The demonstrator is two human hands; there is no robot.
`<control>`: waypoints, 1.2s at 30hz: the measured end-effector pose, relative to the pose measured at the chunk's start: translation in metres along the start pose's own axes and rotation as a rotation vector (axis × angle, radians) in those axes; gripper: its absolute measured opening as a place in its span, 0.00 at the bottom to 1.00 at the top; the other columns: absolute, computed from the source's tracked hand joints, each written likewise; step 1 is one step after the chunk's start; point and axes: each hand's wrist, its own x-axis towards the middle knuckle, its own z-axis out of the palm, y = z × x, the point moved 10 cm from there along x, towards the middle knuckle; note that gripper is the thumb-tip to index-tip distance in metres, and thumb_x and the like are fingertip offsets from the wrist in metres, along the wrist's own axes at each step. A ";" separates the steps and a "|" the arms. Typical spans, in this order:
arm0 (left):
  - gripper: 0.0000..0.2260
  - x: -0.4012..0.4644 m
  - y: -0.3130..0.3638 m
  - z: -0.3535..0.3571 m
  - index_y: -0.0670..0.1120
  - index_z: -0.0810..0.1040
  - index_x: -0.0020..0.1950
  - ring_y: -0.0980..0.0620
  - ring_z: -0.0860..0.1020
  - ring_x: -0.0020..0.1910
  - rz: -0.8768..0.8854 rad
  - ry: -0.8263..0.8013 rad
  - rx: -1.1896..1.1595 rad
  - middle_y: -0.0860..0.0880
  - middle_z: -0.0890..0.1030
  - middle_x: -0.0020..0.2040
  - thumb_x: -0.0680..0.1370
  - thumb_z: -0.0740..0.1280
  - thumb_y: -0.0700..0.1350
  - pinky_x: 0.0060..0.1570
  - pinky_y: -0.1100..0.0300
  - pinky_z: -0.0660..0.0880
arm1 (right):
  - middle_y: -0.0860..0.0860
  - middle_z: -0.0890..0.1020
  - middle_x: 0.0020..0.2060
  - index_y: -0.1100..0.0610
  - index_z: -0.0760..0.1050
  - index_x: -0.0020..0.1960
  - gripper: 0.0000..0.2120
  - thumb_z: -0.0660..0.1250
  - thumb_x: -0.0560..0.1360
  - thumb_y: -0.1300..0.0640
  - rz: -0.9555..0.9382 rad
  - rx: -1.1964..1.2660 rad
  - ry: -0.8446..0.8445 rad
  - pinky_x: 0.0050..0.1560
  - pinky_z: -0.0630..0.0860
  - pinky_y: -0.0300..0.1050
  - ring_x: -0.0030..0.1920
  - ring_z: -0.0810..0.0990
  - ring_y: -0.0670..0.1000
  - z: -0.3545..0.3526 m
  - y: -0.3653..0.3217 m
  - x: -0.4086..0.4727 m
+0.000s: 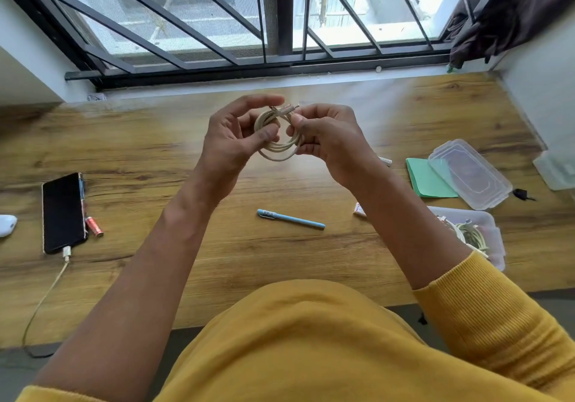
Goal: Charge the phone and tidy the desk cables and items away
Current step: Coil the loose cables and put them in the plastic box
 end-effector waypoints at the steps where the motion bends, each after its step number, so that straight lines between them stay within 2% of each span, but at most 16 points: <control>1: 0.17 0.000 0.002 0.000 0.39 0.79 0.69 0.47 0.82 0.50 0.030 0.010 0.085 0.44 0.84 0.50 0.80 0.73 0.35 0.57 0.44 0.81 | 0.59 0.85 0.41 0.64 0.83 0.52 0.04 0.70 0.81 0.65 -0.013 -0.014 0.014 0.42 0.81 0.48 0.42 0.80 0.58 -0.002 -0.001 0.000; 6: 0.10 0.000 0.013 -0.007 0.48 0.87 0.56 0.53 0.86 0.49 0.138 0.208 0.428 0.53 0.88 0.51 0.76 0.80 0.46 0.46 0.52 0.86 | 0.57 0.84 0.37 0.66 0.84 0.51 0.05 0.74 0.78 0.63 -0.102 -0.135 0.069 0.38 0.81 0.45 0.37 0.82 0.52 -0.006 -0.008 -0.001; 9: 0.08 -0.002 0.019 -0.006 0.51 0.87 0.55 0.55 0.85 0.50 0.189 0.255 0.571 0.53 0.86 0.53 0.77 0.79 0.49 0.43 0.59 0.84 | 0.56 0.84 0.36 0.64 0.84 0.50 0.05 0.76 0.77 0.62 -0.130 -0.205 0.105 0.38 0.80 0.45 0.36 0.83 0.49 -0.007 -0.011 -0.001; 12: 0.08 -0.001 0.022 -0.003 0.48 0.85 0.55 0.55 0.81 0.55 0.246 0.256 0.674 0.51 0.80 0.58 0.80 0.76 0.50 0.44 0.60 0.83 | 0.59 0.86 0.39 0.62 0.85 0.50 0.05 0.76 0.77 0.60 -0.143 -0.235 0.104 0.38 0.80 0.46 0.37 0.84 0.51 -0.006 -0.012 -0.001; 15: 0.07 -0.001 0.027 0.002 0.45 0.82 0.56 0.56 0.79 0.55 0.290 0.255 0.725 0.50 0.79 0.56 0.82 0.72 0.48 0.50 0.60 0.81 | 0.59 0.86 0.39 0.61 0.85 0.49 0.05 0.77 0.77 0.59 -0.167 -0.276 0.106 0.38 0.82 0.47 0.38 0.85 0.52 -0.003 -0.014 -0.002; 17: 0.07 -0.002 0.030 0.004 0.43 0.80 0.58 0.54 0.80 0.53 0.314 0.277 0.718 0.49 0.80 0.54 0.84 0.69 0.46 0.50 0.61 0.79 | 0.58 0.87 0.38 0.60 0.84 0.49 0.05 0.77 0.77 0.59 -0.179 -0.313 0.099 0.38 0.84 0.47 0.38 0.85 0.52 0.001 -0.014 -0.002; 22: 0.08 -0.007 0.037 -0.010 0.39 0.73 0.60 0.54 0.84 0.47 0.330 0.414 0.619 0.48 0.84 0.48 0.87 0.62 0.44 0.48 0.52 0.80 | 0.57 0.86 0.38 0.57 0.83 0.50 0.01 0.74 0.78 0.61 -0.206 -0.362 0.061 0.42 0.86 0.56 0.40 0.86 0.57 0.010 -0.012 -0.003; 25: 0.10 -0.011 0.040 -0.022 0.36 0.70 0.61 0.55 0.84 0.40 0.353 0.523 0.575 0.50 0.84 0.42 0.88 0.59 0.44 0.43 0.49 0.81 | 0.55 0.86 0.36 0.54 0.83 0.49 0.02 0.74 0.77 0.59 -0.236 -0.422 0.060 0.45 0.84 0.63 0.42 0.86 0.58 0.015 -0.009 -0.005; 28: 0.11 -0.014 0.036 -0.035 0.37 0.69 0.61 0.55 0.83 0.36 0.321 0.631 0.579 0.52 0.83 0.38 0.89 0.57 0.46 0.41 0.45 0.80 | 0.52 0.86 0.36 0.53 0.82 0.50 0.02 0.73 0.78 0.59 -0.271 -0.461 0.035 0.45 0.83 0.64 0.40 0.86 0.56 0.023 -0.008 -0.008; 32: 0.11 -0.012 0.027 -0.042 0.42 0.73 0.61 0.54 0.83 0.33 0.252 0.629 0.541 0.53 0.81 0.37 0.88 0.61 0.50 0.35 0.44 0.83 | 0.55 0.84 0.35 0.53 0.83 0.50 0.02 0.73 0.78 0.59 -0.332 -0.522 0.005 0.42 0.82 0.59 0.38 0.83 0.57 0.030 -0.012 -0.012; 34: 0.10 -0.010 0.016 -0.046 0.44 0.77 0.58 0.54 0.83 0.33 0.168 0.604 0.477 0.53 0.80 0.37 0.87 0.65 0.50 0.32 0.46 0.83 | 0.56 0.84 0.35 0.53 0.83 0.50 0.03 0.73 0.78 0.59 -0.347 -0.519 -0.008 0.40 0.81 0.59 0.38 0.82 0.59 0.030 -0.015 -0.012; 36: 0.09 -0.006 -0.001 -0.053 0.44 0.81 0.57 0.51 0.84 0.34 0.040 0.574 0.354 0.49 0.82 0.38 0.85 0.69 0.50 0.33 0.45 0.85 | 0.58 0.83 0.35 0.53 0.83 0.50 0.03 0.73 0.78 0.60 -0.371 -0.497 -0.031 0.38 0.80 0.60 0.38 0.81 0.63 0.030 -0.019 -0.012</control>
